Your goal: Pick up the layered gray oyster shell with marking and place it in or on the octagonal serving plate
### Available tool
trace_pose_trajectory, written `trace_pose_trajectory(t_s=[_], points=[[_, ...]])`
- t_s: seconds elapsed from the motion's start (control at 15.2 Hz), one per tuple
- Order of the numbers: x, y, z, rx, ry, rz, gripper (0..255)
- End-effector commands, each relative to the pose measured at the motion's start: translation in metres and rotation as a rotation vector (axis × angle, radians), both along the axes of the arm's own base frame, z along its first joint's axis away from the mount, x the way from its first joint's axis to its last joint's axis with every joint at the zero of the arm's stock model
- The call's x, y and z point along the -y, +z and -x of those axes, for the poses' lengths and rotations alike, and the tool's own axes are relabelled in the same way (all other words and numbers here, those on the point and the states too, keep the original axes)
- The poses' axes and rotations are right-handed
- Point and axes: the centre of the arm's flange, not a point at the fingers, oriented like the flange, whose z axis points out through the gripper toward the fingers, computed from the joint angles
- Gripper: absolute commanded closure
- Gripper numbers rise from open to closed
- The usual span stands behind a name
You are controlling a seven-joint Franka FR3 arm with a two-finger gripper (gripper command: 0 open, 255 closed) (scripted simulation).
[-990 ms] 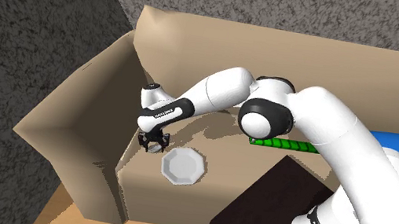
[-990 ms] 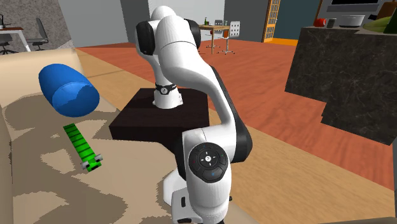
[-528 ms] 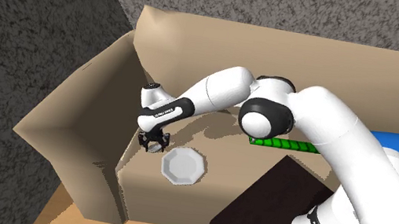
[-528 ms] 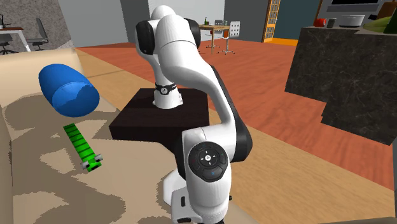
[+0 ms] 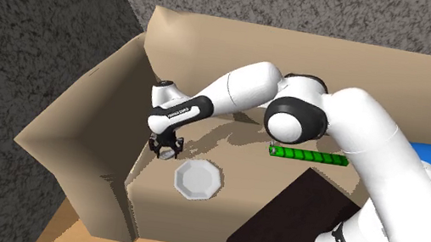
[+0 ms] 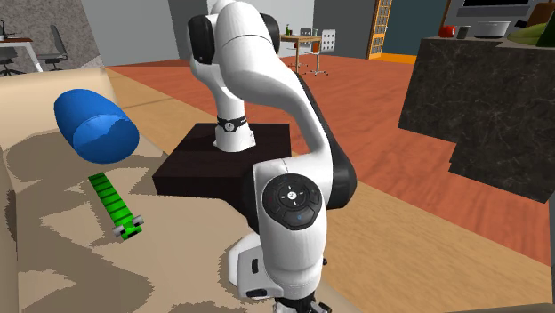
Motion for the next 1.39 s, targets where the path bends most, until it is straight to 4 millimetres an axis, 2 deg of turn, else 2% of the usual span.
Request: trace_pose_trajectory(t_s=[0.0,0.46,0.53,1.32], points=[[0.000,0.011,0.000,0.000,0.000,0.000,255],[0.000,0.048,0.000,0.000,0.000,0.000,255],[0.000,0.048,0.000,0.000,0.000,0.000,255],[0.061,0.052,0.148,0.000,0.000,0.000,255]])
